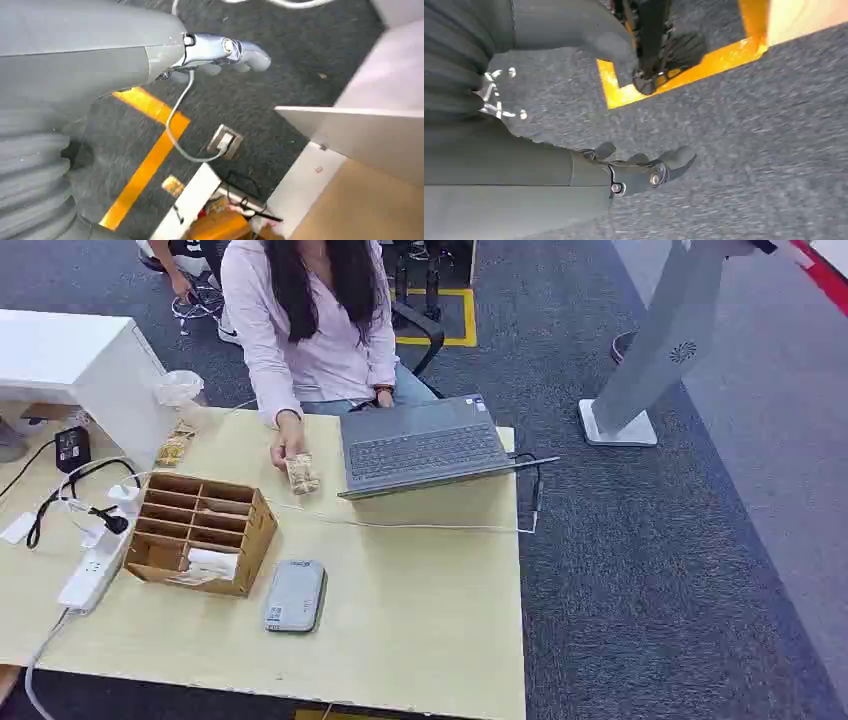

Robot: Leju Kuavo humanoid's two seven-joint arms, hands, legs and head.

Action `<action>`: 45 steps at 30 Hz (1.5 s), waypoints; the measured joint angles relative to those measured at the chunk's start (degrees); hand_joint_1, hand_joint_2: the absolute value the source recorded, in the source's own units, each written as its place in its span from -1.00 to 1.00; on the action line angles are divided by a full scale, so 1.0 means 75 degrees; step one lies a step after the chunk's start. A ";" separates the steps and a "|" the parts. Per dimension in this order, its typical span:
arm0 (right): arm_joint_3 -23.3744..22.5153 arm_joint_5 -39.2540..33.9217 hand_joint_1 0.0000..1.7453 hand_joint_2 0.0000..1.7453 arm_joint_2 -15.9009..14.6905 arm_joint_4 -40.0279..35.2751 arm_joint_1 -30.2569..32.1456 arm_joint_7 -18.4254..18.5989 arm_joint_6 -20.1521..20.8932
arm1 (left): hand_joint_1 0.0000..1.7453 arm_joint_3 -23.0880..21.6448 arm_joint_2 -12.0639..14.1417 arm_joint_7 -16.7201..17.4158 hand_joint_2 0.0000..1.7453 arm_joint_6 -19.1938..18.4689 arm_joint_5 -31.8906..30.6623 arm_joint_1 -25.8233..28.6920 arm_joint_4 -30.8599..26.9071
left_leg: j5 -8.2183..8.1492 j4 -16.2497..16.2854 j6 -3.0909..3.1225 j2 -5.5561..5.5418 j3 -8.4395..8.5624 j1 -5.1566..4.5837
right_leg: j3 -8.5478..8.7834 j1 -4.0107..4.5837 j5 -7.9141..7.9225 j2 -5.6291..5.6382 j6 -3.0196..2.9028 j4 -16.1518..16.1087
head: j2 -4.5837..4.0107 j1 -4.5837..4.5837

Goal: Pass the card to the sensor for recognition and then transmit it.

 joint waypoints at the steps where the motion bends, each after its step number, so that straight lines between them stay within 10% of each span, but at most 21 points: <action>1: -0.0011 0.0009 -1.00 1.00 0.0020 0.0003 0.0005 0.0055 -0.0029 | -1.00 -0.0011 -0.0131 -0.0006 1.00 0.0000 -0.0066 0.0096 -0.0398 | 0.0000 0.0000 0.0000 0.0000 -0.0001 -0.0001 | 0.0000 0.0000 0.0000 0.0000 0.0000 0.0000 | 0.0000 0.0003; 12: -0.0192 0.0114 -1.00 1.00 0.0294 0.0006 0.0017 0.0160 0.0047 | -1.00 -0.1000 -0.1577 -0.0009 1.00 0.0592 -0.0892 0.1409 -0.5033 | 0.0000 0.0000 0.0000 -0.0001 -0.0003 -0.0001 | -0.0001 0.0000 0.0000 -0.0001 0.0000 0.0000 | 0.0000 0.0006; 13: -0.0195 0.0117 -1.00 -1.00 0.0315 0.0003 0.0017 0.0166 0.0053 | -1.00 -0.1084 -0.1635 -0.0009 1.00 0.0633 -0.0909 0.1477 -0.5266 | 0.0000 0.0000 0.0000 -0.0001 -0.0002 -0.0001 | 0.0000 0.0000 0.0000 -0.0001 0.0000 0.0000 | 0.0000 0.0003; 29: -0.0300 0.0289 -1.00 -1.00 0.0440 0.0006 0.0019 0.0536 -0.0073 | -1.00 -0.1995 -0.1987 -0.0009 1.00 0.1215 -0.0795 0.2199 -0.7263 | 0.0000 0.0000 0.0000 0.0000 -0.0002 0.0001 | -0.0001 0.0002 0.0000 -0.0001 0.0000 0.0000 | 0.0000 0.0006; 31: -0.0326 0.0542 -1.00 -1.00 0.0484 0.0006 0.0015 0.0728 -0.0067 | -1.00 -0.2696 -0.2019 -0.0009 1.00 0.1594 -0.0594 0.2569 -0.8576 | 0.0000 0.0000 0.0000 -0.0001 -0.0001 0.0000 | -0.0001 0.0002 0.0000 -0.0001 0.0000 0.0000 | 0.0000 0.0003; 45: -0.0291 0.1084 -1.00 -1.00 0.0484 0.0006 0.0004 0.0932 0.0164 | -1.00 -0.4054 -0.1483 -0.0009 1.00 0.3510 -0.0627 0.2602 -0.9765 | 0.0001 0.0000 -0.0001 -0.0001 0.0000 0.0001 | -0.0001 0.0001 0.0000 -0.0001 0.0000 0.0000 | 0.0000 0.0003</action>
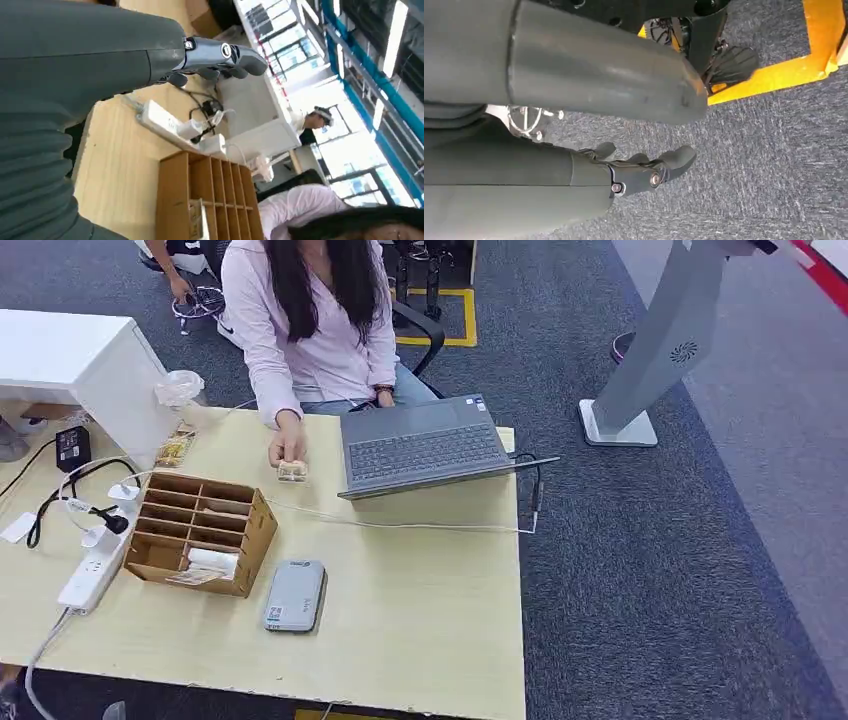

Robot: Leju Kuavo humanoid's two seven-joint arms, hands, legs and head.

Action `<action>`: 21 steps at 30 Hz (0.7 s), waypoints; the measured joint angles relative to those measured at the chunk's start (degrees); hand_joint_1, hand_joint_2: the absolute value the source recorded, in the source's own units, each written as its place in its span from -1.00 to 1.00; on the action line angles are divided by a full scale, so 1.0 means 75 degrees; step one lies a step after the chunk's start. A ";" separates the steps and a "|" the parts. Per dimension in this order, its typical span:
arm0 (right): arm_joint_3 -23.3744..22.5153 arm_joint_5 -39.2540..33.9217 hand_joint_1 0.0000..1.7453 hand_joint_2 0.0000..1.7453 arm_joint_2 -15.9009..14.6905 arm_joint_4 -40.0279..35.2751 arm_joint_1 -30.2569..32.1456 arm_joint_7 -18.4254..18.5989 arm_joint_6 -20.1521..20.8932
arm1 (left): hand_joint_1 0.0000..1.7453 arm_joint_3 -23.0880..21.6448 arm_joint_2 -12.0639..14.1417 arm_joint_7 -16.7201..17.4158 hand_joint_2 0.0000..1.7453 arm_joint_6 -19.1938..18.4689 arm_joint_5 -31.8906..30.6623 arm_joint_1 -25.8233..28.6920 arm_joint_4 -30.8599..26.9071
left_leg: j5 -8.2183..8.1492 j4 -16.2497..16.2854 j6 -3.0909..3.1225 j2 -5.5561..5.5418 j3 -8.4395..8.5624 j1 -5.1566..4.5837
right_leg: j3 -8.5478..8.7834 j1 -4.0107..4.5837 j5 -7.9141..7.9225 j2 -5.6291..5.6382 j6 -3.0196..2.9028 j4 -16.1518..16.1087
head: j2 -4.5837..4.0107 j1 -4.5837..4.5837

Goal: Pass the card to the sensor for recognition and then transmit it.

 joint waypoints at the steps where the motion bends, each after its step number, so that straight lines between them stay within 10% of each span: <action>1: 0.0015 0.0067 -1.00 -1.00 0.0000 0.0000 -0.0004 0.0017 0.0038 | -1.00 -0.0155 0.0093 0.0000 1.00 0.0353 -0.0134 -0.0032 -0.0012 | 0.0000 0.0000 0.0000 -0.0001 0.0000 0.0000 | 0.0000 0.0000 0.0000 -0.0001 0.0000 0.0000 | 0.0000 0.0000; 8: 0.0292 0.0659 -1.00 -1.00 0.0000 0.0000 -0.0051 0.0210 0.0303 | -1.00 -0.0571 0.0460 0.0205 1.00 0.2234 -0.2793 -0.0819 0.0295 | 0.0008 0.0000 -0.0002 -0.0002 0.0005 0.0000 | 0.0005 0.0000 0.0004 -0.0001 -0.0002 0.0000 | 0.0000 0.0003; 21: 0.0621 0.1180 -1.00 -1.00 -0.0009 -0.0003 -0.0089 0.0423 0.0457 | -1.00 -0.1034 0.1332 0.2026 1.00 0.3373 -0.5292 -0.2224 0.1597 | 0.0009 0.0000 -0.0002 -0.0003 0.0002 0.0001 | 0.0002 0.0001 0.0005 -0.0001 -0.0002 0.0002 | 0.0000 0.0000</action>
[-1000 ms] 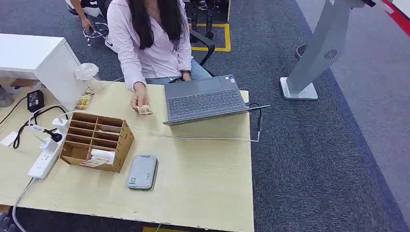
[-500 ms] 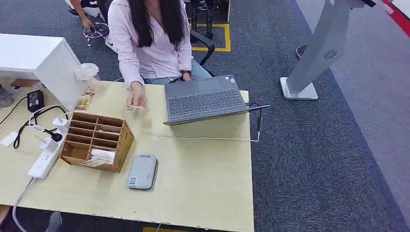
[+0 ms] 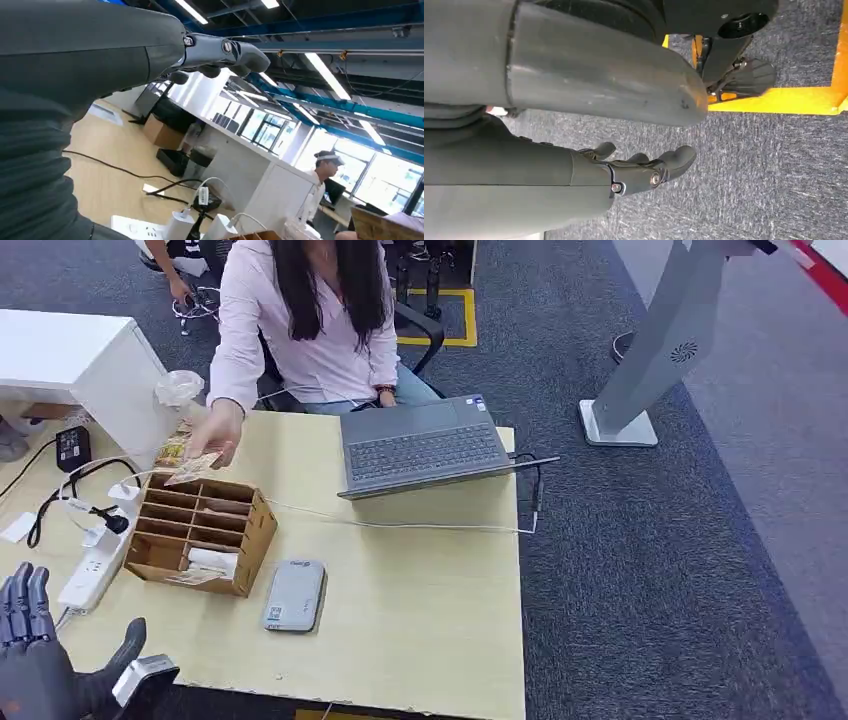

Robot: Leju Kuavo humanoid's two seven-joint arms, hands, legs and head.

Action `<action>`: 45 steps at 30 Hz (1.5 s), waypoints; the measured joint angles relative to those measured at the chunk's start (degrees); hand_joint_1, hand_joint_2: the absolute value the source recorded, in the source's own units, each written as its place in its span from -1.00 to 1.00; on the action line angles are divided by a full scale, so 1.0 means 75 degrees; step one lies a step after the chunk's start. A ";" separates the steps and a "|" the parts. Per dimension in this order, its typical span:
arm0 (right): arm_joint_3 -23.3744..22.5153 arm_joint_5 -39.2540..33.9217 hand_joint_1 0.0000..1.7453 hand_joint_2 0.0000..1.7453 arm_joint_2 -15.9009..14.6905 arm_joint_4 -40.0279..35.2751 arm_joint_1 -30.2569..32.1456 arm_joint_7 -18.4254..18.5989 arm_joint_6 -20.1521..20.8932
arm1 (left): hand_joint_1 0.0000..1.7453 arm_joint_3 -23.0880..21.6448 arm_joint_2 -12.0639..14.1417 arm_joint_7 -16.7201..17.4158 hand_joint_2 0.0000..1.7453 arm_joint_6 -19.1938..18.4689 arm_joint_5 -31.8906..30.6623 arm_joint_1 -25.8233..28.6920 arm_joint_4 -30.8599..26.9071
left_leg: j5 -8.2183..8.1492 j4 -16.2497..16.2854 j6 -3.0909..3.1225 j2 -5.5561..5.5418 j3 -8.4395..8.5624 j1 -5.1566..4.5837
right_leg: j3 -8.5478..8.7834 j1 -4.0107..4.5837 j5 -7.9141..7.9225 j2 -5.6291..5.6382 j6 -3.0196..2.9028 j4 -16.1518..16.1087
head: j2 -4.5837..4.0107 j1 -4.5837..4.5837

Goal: Pass the card to the sensor for recognition and then transmit it.

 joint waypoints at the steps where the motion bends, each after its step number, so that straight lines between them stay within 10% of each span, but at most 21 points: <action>1: 0.0012 0.0015 -1.00 -1.00 -0.0003 0.0000 -0.0002 0.0006 0.0000 | -1.00 -0.0047 0.0073 0.0058 1.00 0.0000 -0.0035 -0.0085 0.0061 | 0.0000 0.0000 0.0000 0.0001 0.0000 0.0000 | 0.0000 0.0000 0.0000 0.0001 0.0000 0.0001 | 0.0000 0.0000; 45: 0.0300 0.0420 -1.00 -1.00 -0.0029 0.0012 -0.0005 0.0297 0.0239 | -1.00 -0.1329 0.0585 0.1139 1.00 0.0087 -0.0935 -0.1770 0.1486 | 0.0003 0.0002 0.0002 0.0002 -0.0005 -0.0001 | -0.0006 0.0000 0.0005 0.0002 0.0007 0.0000 | 0.0000 0.0000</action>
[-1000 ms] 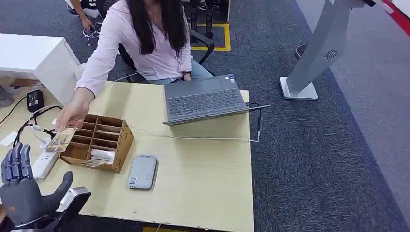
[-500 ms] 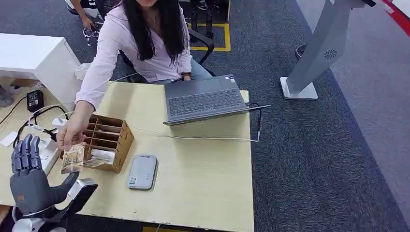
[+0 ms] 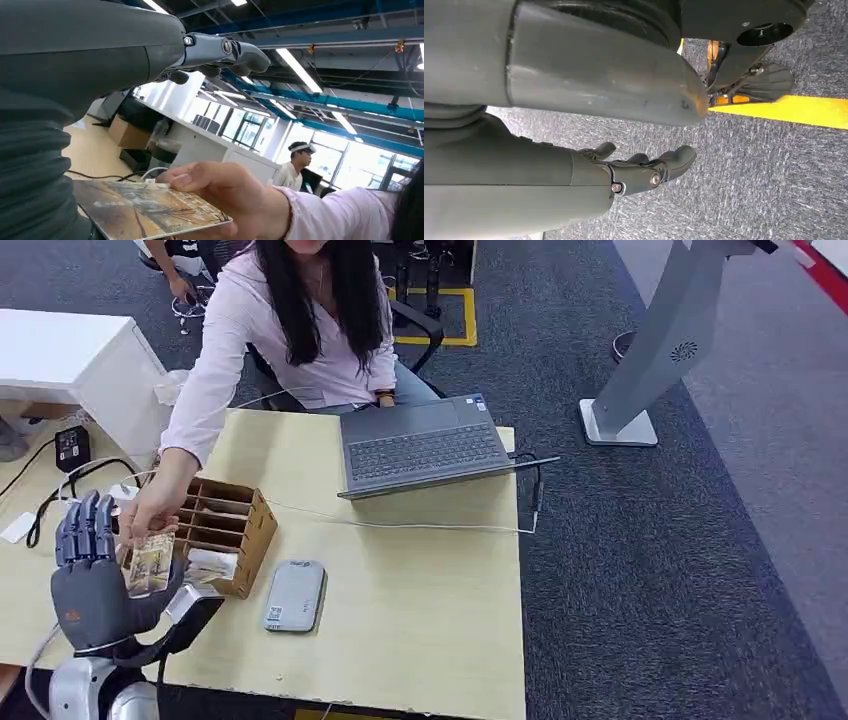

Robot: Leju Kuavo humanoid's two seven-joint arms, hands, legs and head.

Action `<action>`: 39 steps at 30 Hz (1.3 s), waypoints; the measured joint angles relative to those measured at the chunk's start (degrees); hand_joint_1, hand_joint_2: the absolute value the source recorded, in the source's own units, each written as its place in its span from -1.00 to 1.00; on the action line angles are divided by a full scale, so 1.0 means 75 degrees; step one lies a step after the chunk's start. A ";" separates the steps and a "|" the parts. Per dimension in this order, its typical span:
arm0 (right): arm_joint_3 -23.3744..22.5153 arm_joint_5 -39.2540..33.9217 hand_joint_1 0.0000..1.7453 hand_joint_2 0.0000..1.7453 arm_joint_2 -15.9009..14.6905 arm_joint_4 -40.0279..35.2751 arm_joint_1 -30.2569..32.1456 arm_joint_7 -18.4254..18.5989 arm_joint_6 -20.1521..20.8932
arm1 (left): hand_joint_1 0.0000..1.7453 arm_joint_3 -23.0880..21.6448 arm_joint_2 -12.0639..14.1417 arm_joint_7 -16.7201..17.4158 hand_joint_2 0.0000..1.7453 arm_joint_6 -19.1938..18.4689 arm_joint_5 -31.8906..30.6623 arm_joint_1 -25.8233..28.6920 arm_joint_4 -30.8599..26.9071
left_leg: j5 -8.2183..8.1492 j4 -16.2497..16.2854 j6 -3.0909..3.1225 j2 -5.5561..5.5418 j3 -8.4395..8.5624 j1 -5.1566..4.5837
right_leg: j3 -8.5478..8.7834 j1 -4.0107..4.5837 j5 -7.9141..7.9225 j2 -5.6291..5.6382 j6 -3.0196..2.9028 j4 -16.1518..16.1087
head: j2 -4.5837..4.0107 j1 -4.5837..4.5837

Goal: Pass the card to the sensor for recognition and then transmit it.

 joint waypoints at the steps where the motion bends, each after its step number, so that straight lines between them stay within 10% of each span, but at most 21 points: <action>1: 0.0000 0.0000 -1.00 -1.00 0.0000 0.0000 0.0000 0.0000 -0.0003 | -1.00 -0.0020 0.0003 0.0000 1.00 0.0000 0.0000 -0.0010 0.0014 | 0.0000 0.0000 0.0000 0.0001 0.0000 0.0000 | 0.0000 0.0000 0.0000 0.0000 0.0000 0.0000 | 0.0000 0.0000; 11: 0.0000 0.0032 -1.00 -1.00 -0.0009 0.0000 0.0001 0.0038 -0.0009 | -1.00 -0.0125 0.0006 0.0012 1.00 -0.0015 -0.0064 -0.0113 0.0160 | 0.0000 0.0000 0.0000 0.0001 0.0000 0.0000 | 0.0000 0.0000 0.0000 0.0001 0.0000 0.0000 | 0.0000 0.0000; 12: 0.0000 0.0035 -1.00 -1.00 -0.0009 0.0000 0.0001 0.0035 -0.0009 | 1.00 -0.0134 0.0006 0.0012 1.00 -0.0015 -0.0067 -0.0119 0.0169 | 0.0000 0.0000 0.0000 0.0001 0.0000 0.0000 | 0.0000 0.0000 0.0000 0.0001 0.0000 0.0000 | 0.0000 0.0000; 39: 0.0000 0.0070 -1.00 -1.00 -0.0017 0.0000 0.0002 0.0023 0.0012 | 1.00 -0.0291 0.0014 0.0017 1.00 0.0081 0.0073 -0.0178 0.0347 | 0.0000 0.0000 0.0000 0.0001 -0.0001 0.0000 | -0.0001 0.0000 0.0000 0.0001 0.0000 0.0000 | 0.0000 0.0003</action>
